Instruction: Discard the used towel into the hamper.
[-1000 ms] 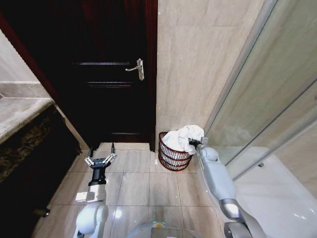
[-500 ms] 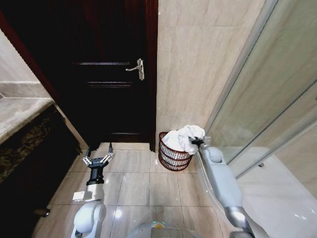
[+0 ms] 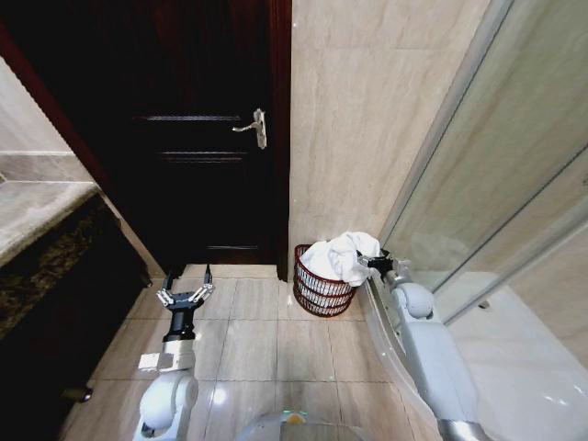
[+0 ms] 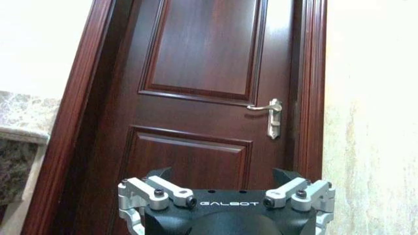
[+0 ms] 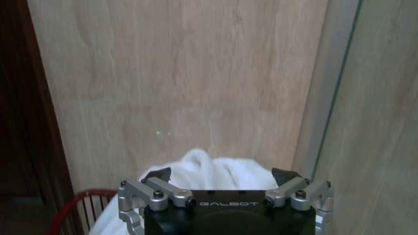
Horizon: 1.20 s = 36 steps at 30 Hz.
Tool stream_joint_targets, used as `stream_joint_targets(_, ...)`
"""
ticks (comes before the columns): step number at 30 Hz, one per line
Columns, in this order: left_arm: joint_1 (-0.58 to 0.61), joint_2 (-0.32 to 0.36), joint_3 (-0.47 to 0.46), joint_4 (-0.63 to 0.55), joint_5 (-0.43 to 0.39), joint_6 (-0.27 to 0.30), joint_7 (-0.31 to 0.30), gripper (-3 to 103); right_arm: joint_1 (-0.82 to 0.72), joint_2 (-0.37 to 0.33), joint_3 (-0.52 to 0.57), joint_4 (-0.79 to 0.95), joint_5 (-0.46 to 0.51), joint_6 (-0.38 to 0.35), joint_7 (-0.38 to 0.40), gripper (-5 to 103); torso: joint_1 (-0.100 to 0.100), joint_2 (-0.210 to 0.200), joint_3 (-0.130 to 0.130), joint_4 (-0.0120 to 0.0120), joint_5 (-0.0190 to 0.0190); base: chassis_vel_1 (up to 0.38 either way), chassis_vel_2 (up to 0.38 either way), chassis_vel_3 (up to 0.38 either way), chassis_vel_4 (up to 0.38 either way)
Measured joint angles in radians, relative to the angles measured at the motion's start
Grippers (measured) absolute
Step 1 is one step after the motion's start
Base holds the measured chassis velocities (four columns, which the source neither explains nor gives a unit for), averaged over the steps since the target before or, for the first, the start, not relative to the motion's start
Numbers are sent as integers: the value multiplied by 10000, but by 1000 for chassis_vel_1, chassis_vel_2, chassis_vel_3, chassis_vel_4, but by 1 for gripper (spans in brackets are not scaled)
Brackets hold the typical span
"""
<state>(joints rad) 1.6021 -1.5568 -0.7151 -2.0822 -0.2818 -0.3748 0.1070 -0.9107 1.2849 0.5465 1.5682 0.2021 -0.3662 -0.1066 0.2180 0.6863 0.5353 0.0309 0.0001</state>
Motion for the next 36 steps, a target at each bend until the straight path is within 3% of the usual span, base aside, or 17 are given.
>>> stream_joint_targets(4, -169, -46, 51, 0, 147, 124, -14, 100, 334, -52, -25, -238, 75, 57, -4, 100, -1, 0, -1, -2, -4, 0, 0, 0, 0)
stream_joint_targets(8, -233, -159, 92, -117, 163, 271, -42, 100, 1332, -56, -279, -1538, 260, 58, 190, 100, 0, 0, 0, -2, 2, 0, 0, 0, 0)
stream_joint_targets(12, -248, -197, -8, -103, 82, 275, -55, 100, 2194, 182, -509, -2614, 293, 214, 442, 100, 1, 0, 1, 0, 1, 0, 0, 0, 0)
stream_joint_targets(16, -191, -131, -232, -5, -75, 242, -61, 100, 2953, 535, -730, -3736, 11, 905, 424, 100, 1, 0, 1, 0, -2, 0, 0, 0, 0)
stream_joint_targets(22, -255, -47, -418, 52, -221, 232, -62, 100, 3248, 923, -1016, -4055, -168, 1104, 337, 100, 1, 0, 1, 3, -3, 0, 0, 0, 0)
stream_joint_targets(26, -335, -33, -440, -10, -287, 251, -169, 100, 2212, 981, -830, -2746, -393, 2118, 468, 100, 1, 0, 0, 3, -1, 0, 0, 0, 0)
stream_joint_targets(36, -539, -56, -145, 484, -151, 269, -61, 100, -1515, 643, 155, 1012, -584, 2748, 600, 100, -1, 1, -2, -4, -1, 0, 0, 0, 0)
